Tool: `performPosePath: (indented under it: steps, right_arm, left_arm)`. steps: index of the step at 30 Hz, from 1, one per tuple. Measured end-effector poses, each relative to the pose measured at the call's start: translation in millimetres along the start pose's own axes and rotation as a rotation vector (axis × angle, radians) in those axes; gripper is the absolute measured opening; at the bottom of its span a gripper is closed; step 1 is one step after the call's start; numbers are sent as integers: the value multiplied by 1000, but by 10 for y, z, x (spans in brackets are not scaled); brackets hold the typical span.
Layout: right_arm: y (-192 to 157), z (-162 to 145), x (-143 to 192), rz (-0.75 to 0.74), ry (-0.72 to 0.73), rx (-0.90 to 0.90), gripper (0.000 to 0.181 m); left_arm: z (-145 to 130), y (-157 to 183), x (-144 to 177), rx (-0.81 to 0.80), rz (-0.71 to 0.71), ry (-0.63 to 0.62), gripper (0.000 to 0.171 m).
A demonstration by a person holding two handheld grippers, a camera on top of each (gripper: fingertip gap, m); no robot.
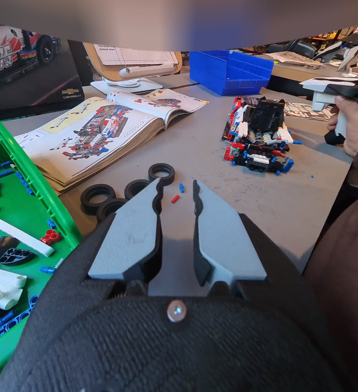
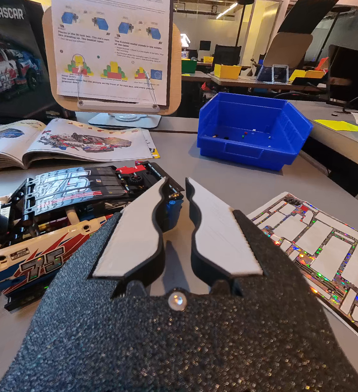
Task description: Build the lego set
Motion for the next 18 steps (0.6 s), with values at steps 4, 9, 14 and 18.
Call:
performPosePath:
  steps: [4, 9, 14, 18]
  right_arm:
    - [21, 2, 7, 0, 9, -18, 14]
    - [14, 2, 1, 1, 7, -11, 15]
    - [-9, 2, -13, 3, 0, 9, 14]
    - [-31, 2, -24, 2, -4, 27, 14]
  left_arm:
    - [0, 10, -1, -13, 9, -1, 24]
    - [0, 8, -3, -13, 10, -2, 24]
    - [2, 7, 4, -12, 8, 4, 25]
    - [4, 12, 9, -15, 6, 10, 26]
Point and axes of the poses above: each gripper's, where its closed fingertips meet, x back along the fingers, z out of its top, y = z × x across the jaws, the point moved 9 cm from there along x, back along the fingers, and after that the axes turned 1 degree about -y, right-handed, at the moved point
